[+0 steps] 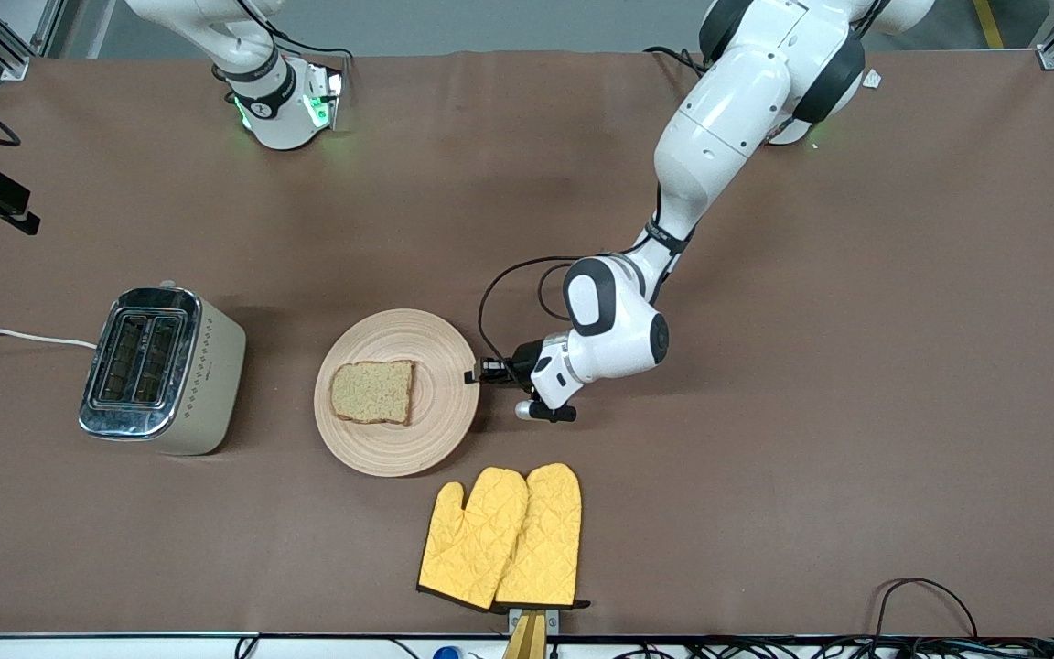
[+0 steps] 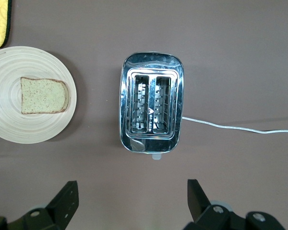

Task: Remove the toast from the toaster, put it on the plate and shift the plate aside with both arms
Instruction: 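Grasp the wooden plate rim with the left gripper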

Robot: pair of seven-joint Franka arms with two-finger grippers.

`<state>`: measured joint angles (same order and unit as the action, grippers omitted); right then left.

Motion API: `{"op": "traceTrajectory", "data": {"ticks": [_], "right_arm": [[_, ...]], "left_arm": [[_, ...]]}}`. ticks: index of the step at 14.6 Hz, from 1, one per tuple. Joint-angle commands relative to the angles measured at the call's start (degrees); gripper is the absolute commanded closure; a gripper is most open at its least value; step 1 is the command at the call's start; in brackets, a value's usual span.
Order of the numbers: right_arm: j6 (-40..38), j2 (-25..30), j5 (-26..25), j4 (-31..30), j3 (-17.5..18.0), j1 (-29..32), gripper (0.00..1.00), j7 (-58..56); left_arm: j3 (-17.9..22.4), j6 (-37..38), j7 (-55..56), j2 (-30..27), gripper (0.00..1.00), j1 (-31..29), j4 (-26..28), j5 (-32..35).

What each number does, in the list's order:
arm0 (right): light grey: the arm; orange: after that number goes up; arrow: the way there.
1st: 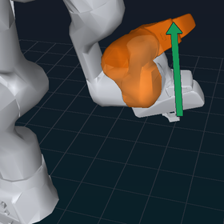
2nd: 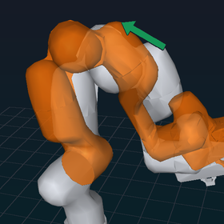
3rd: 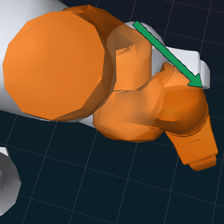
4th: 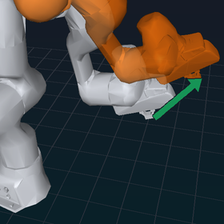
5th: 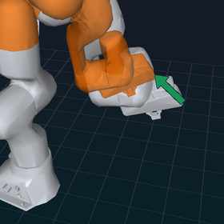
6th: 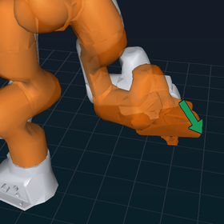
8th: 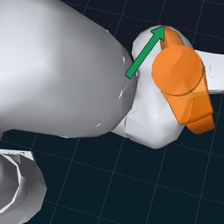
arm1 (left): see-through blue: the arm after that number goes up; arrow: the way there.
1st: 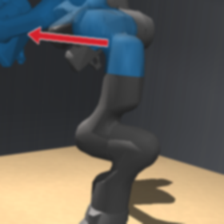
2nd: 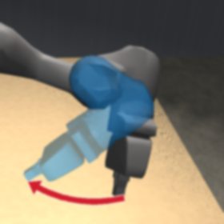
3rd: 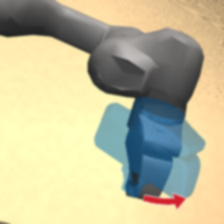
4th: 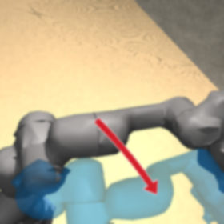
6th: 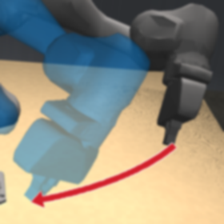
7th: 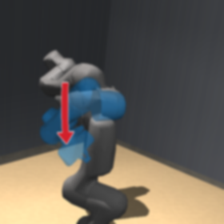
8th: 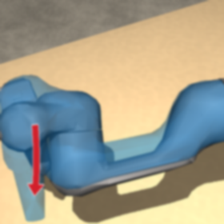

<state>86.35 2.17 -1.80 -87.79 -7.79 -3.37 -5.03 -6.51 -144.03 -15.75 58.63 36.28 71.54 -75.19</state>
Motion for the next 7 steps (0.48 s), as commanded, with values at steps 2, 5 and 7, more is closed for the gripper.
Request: {"op": "traceTrajectory", "data": {"ticks": [2, 5, 7], "right_arm": [[-0.39, 0.12, 0.92, -0.01, 4.08, 3.88, 0.0, -0.5], [-0.39, 0.12, 0.92, 0.07, 5.06, 4.16, 0.0, 0.02], [-0.31, 0.12, 0.92, 0.16, 4.98, 3.81, 0.0, 0.02]], "left_arm": [[-0.25, 1.9, -1.74, -3.86, 0.98, -4.01, 1.84, 0.13], [-0.17, 11.64, -3.93, -8.08, 0.98, -9.98, 5.7, 0.21], [-0.17, 19.36, -7.7, -11.33, 0.98, -15.77, 10.18, 0.13]]}}
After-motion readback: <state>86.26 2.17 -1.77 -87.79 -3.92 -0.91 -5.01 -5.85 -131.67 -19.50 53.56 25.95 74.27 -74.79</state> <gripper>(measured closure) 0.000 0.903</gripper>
